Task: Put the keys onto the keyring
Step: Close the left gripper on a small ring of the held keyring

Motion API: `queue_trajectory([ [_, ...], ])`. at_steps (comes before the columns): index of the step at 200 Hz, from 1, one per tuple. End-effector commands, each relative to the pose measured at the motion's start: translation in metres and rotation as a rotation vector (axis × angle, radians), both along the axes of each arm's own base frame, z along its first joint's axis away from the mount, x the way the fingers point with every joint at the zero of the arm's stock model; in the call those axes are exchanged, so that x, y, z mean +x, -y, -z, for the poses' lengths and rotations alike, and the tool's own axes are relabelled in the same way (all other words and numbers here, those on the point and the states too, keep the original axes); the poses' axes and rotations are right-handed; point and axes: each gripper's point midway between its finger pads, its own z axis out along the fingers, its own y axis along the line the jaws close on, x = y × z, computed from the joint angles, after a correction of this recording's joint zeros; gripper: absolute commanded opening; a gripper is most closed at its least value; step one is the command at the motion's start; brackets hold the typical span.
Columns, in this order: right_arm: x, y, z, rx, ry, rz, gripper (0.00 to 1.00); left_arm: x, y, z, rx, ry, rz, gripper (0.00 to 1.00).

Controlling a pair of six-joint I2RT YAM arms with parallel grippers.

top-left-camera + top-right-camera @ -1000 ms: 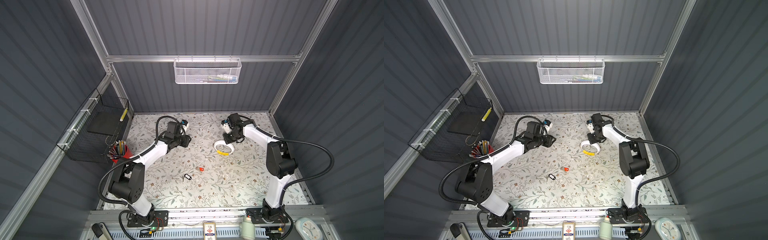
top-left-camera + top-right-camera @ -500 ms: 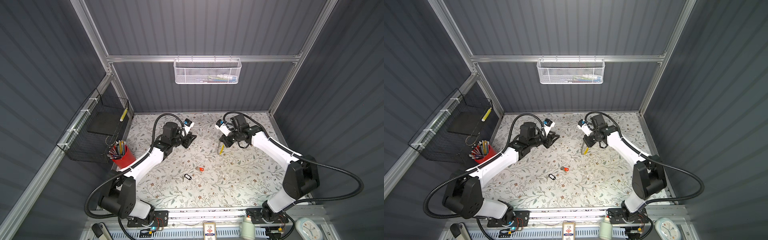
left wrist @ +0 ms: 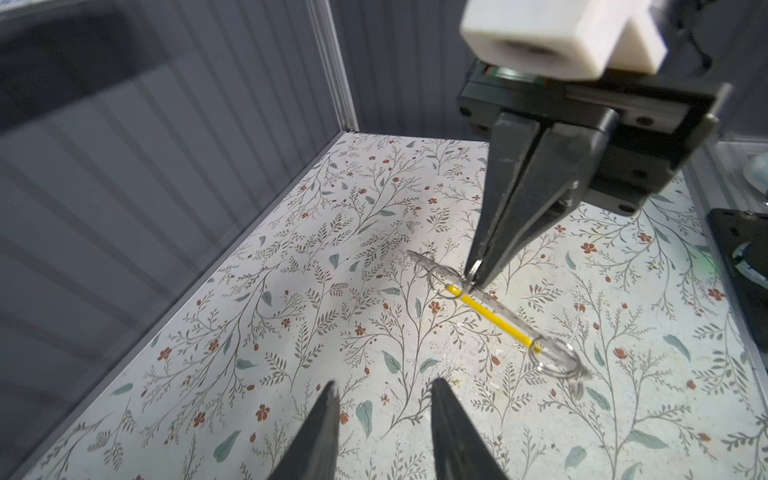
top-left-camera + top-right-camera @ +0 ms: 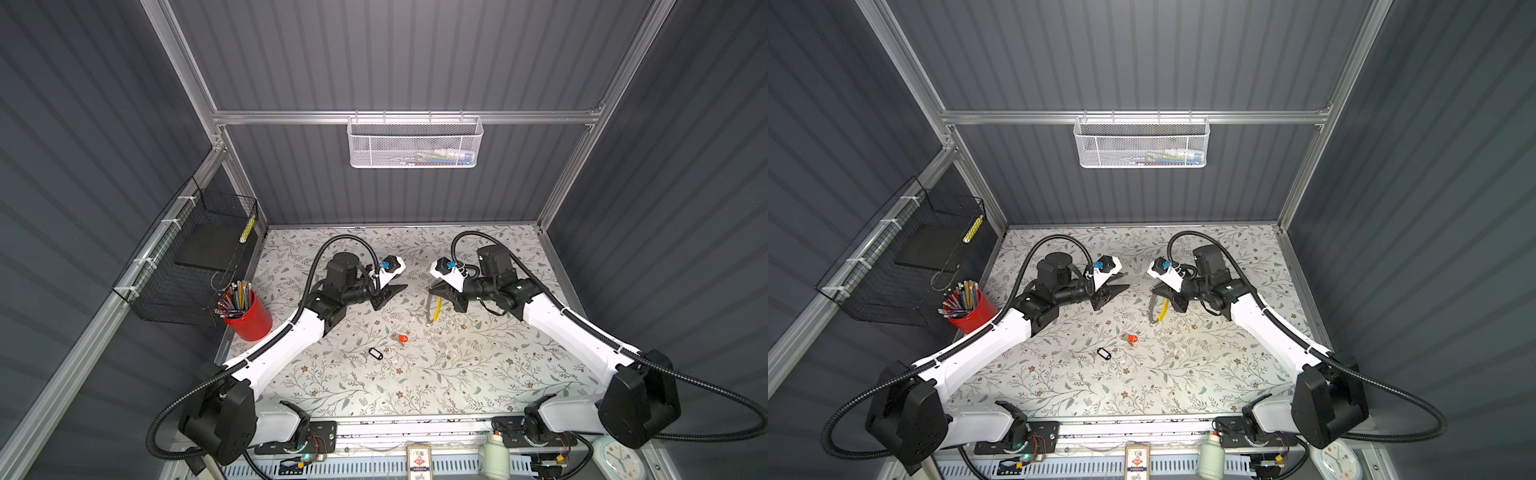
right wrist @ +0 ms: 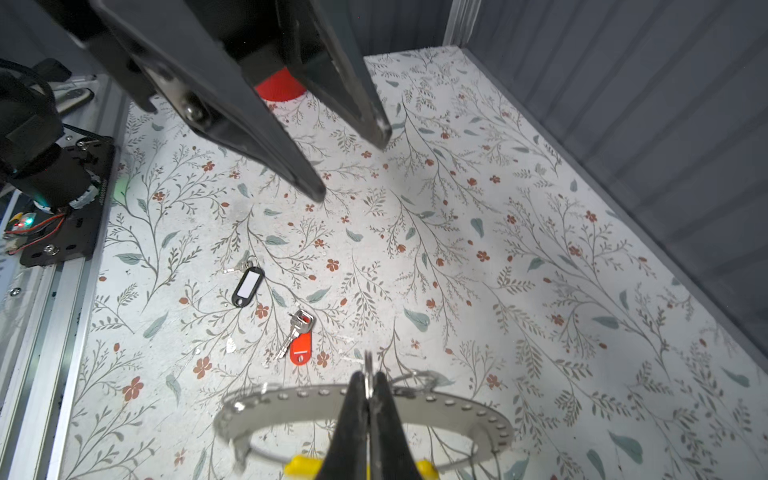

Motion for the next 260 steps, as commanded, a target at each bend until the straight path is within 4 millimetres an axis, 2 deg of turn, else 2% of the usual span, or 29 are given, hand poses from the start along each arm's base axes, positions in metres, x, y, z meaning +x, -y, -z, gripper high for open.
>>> queue_trajectory([
  [1,-0.013,-0.010,-0.020,0.072,0.051,-0.100,0.04,-0.020,0.008,-0.009,-0.002,0.095,0.120,0.37],
  [13,-0.020,-0.012,-0.022,0.090,0.053,-0.133,0.03,-0.030,0.012,-0.011,-0.006,0.118,0.178,0.32],
  [36,-0.029,-0.014,-0.027,0.122,0.062,-0.182,0.03,-0.047,0.018,-0.013,-0.008,0.170,0.268,0.29],
  [69,-0.038,-0.017,-0.030,0.150,0.077,-0.239,0.02,-0.058,0.023,-0.012,0.022,0.189,0.325,0.24],
  [107,-0.041,-0.018,-0.033,0.162,0.090,-0.253,0.02,-0.063,0.029,-0.015,0.024,0.200,0.369,0.22],
  [157,-0.045,-0.018,-0.033,0.148,0.130,-0.273,0.02,-0.058,0.035,-0.016,0.029,0.199,0.379,0.22],
  [260,-0.044,-0.020,-0.032,0.122,0.187,-0.265,0.05,-0.063,0.042,-0.018,0.028,0.180,0.415,0.22],
])
